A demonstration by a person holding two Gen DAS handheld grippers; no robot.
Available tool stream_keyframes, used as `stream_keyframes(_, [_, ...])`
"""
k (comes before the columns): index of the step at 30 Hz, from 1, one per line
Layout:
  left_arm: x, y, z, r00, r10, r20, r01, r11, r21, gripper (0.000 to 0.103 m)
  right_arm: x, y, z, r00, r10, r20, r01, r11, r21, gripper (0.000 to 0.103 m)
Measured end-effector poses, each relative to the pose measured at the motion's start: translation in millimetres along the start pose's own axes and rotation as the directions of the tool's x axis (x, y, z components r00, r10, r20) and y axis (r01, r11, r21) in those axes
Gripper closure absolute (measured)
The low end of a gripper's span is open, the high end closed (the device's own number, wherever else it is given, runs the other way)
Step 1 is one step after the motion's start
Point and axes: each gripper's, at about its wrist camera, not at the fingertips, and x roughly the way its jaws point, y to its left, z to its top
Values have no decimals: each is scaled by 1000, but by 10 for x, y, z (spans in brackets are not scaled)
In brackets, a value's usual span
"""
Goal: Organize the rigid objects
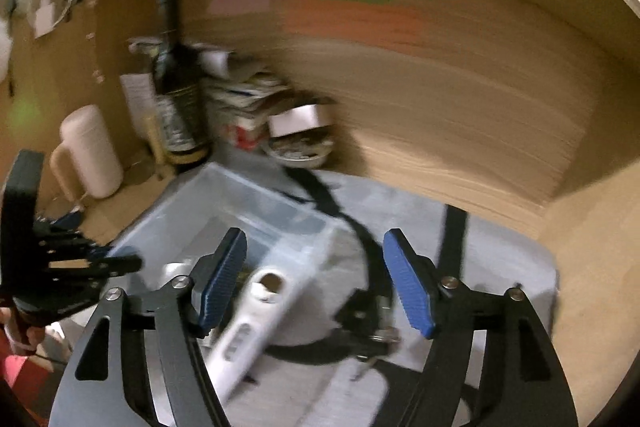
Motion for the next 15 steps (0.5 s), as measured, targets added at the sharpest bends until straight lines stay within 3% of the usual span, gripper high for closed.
stream_keyframes(8, [-1,4,-3,1000,2,-1,-2,1000,0,95,208,-378,-298,994,-59,-97,66,995,78,31])
stream_keyframes(15, [-3,8,-5,1000,9,-4,-9,1000,-3,96,424,-416,-600,981,-13,-194,33,995,96,31])
